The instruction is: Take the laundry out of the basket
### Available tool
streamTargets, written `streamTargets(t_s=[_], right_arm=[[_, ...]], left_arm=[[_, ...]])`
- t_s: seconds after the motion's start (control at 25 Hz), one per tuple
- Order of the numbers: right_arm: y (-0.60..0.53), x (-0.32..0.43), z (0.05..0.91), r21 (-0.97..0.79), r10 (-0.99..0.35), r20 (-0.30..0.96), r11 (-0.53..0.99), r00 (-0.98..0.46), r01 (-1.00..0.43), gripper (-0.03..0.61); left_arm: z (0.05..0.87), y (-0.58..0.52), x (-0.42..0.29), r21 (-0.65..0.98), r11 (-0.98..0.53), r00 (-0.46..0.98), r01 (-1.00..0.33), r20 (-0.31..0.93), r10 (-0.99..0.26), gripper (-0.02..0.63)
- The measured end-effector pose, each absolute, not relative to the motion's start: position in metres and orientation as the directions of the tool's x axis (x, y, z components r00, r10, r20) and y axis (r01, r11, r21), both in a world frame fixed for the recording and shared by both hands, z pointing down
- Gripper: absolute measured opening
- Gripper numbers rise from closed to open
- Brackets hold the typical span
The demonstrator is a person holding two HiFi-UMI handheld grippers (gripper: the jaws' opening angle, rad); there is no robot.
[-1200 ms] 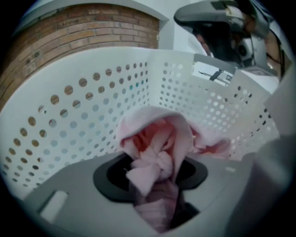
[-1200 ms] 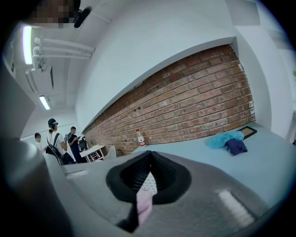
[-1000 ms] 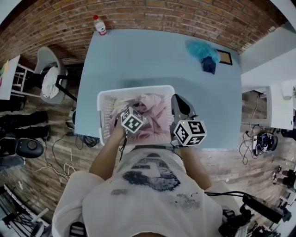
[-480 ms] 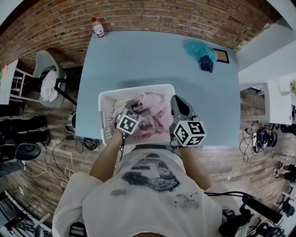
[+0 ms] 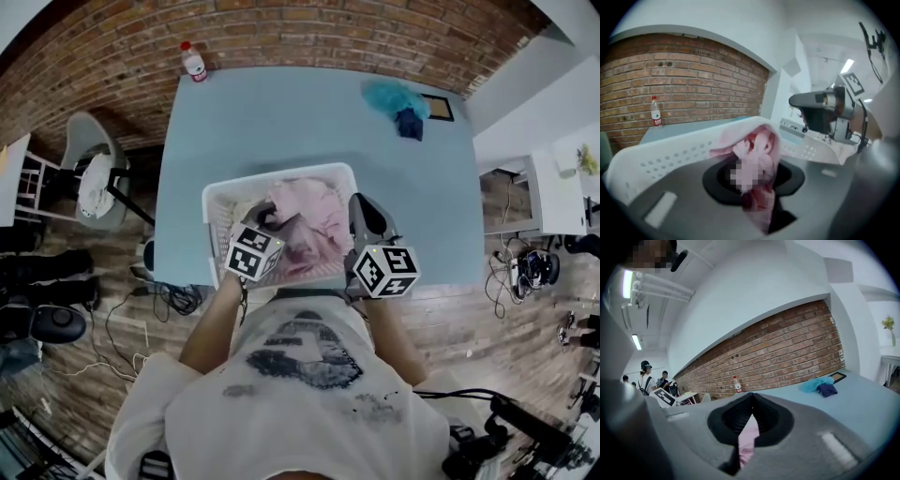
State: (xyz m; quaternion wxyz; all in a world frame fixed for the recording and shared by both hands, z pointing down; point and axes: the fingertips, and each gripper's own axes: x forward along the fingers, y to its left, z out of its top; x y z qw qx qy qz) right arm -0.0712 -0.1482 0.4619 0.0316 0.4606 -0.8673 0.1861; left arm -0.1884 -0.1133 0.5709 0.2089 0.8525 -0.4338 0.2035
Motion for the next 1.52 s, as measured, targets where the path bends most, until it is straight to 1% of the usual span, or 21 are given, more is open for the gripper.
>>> streamTargets(t_s=[0.2, 0.52, 0.76, 1.04, 1.32, 1.52], right_arm=[[-0.137, -0.061, 0.449, -0.276, -0.82, 0.191, 0.482, -0.539, -0.832, -0.003], [-0.12, -0.057, 0.428, -0.245, -0.83, 0.159, 0.492, -0.535, -0.835, -0.003], [-0.118, -0.055, 0.406, -0.225, -0.835, 0.114, 0.506, -0.538, -0.833, -0.003], [-0.129, -0.044, 0.376, -0.232, -0.834, 0.033, 0.529, -0.55, -0.816, -0.003], [-0.148, -0.011, 0.357, -0.243, -0.821, -0.006, 0.555, -0.571, -0.796, -0.003], [-0.161, 0.032, 0.35, -0.248, -0.829, -0.017, 0.546, -0.56, -0.8, -0.003]], left_arm=[[0.533, -0.116, -0.197, 0.147, -0.514, 0.521, -0.845, 0.442, -0.73, 0.12], [0.461, -0.115, -0.202, 0.183, -0.476, 0.51, -0.86, 0.293, -0.809, 0.118], [0.411, -0.117, -0.201, 0.105, -0.478, 0.49, -0.872, 0.21, -0.846, 0.118], [0.371, -0.123, -0.192, 0.048, -0.476, 0.476, -0.878, 0.191, -0.858, 0.115], [0.338, -0.14, -0.159, 0.003, -0.465, 0.458, -0.885, 0.17, -0.872, 0.115], [0.325, -0.151, -0.116, -0.014, -0.479, 0.472, -0.878, 0.154, -0.868, 0.115]])
